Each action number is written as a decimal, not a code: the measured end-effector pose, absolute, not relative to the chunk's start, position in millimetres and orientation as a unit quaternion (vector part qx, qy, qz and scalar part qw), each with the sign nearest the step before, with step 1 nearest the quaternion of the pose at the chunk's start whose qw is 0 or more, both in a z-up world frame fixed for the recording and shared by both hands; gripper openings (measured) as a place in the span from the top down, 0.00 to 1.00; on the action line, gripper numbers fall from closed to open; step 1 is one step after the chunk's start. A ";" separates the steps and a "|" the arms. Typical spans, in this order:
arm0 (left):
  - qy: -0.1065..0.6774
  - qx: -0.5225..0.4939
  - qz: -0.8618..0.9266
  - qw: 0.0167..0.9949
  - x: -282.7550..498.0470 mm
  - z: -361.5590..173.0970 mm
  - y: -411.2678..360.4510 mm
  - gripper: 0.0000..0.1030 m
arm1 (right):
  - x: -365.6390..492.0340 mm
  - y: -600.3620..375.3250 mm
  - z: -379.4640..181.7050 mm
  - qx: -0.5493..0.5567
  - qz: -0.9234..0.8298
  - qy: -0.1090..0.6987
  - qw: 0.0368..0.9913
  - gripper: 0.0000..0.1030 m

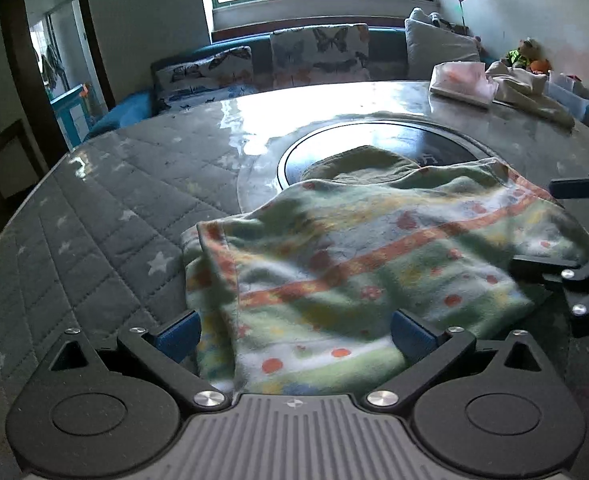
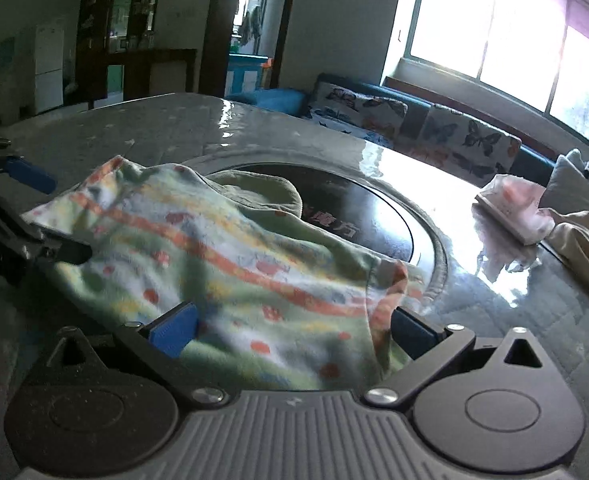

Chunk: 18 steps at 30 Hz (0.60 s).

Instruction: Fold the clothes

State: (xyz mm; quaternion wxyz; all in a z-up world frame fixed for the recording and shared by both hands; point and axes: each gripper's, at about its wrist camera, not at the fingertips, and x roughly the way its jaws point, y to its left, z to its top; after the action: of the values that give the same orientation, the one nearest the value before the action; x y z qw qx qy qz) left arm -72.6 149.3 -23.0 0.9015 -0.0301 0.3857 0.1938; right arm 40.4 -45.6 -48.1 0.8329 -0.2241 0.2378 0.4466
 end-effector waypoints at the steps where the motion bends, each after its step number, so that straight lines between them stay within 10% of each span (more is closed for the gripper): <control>1: 0.387 -0.033 0.194 0.901 -73.0 -24.3 150.6 0.00 | 40.8 -47.7 -47.0 -0.224 0.446 0.239 0.833 0.00; 18: 0.364 -0.012 0.204 0.909 -52.1 -8.6 142.4 0.01 | 45.6 -53.2 -34.6 -0.244 0.415 0.212 0.851 0.00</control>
State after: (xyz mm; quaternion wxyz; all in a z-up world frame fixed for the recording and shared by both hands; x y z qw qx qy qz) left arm -52.1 142.4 -8.6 0.9088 -0.0125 0.3638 0.2039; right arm 45.6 -53.2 -34.6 0.8506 -0.2440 0.2119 0.4147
